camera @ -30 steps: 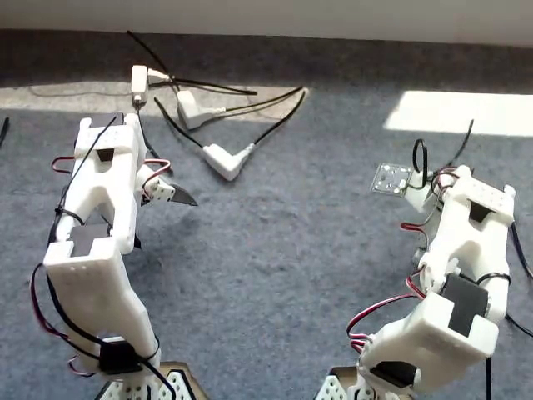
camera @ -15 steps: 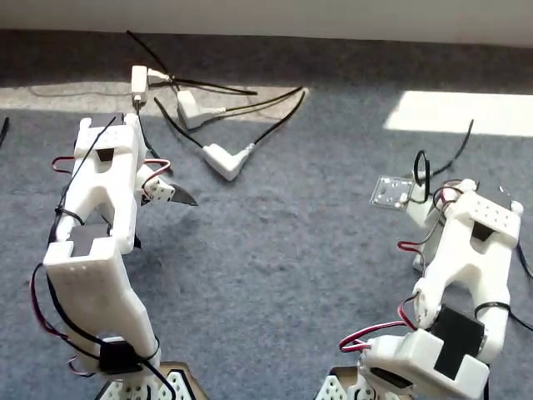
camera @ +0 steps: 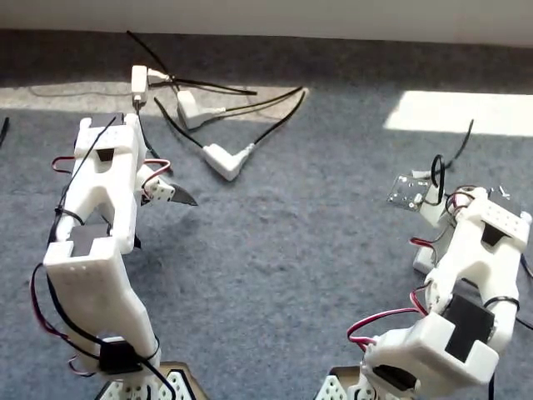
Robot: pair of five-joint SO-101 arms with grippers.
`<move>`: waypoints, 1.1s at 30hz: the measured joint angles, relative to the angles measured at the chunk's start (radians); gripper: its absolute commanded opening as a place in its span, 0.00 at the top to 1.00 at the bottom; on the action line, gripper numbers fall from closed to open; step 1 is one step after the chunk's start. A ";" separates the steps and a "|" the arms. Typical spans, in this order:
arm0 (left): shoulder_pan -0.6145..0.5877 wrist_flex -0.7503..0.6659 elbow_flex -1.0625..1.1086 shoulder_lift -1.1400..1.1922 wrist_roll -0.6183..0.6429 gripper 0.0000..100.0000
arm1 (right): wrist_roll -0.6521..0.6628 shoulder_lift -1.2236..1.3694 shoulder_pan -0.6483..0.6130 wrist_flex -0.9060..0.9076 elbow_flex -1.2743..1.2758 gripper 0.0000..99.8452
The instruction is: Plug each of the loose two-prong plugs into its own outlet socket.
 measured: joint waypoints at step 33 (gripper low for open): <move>0.000 0.000 0.000 0.000 0.000 0.52 | 0.040 -0.011 -0.021 0.259 -0.043 0.51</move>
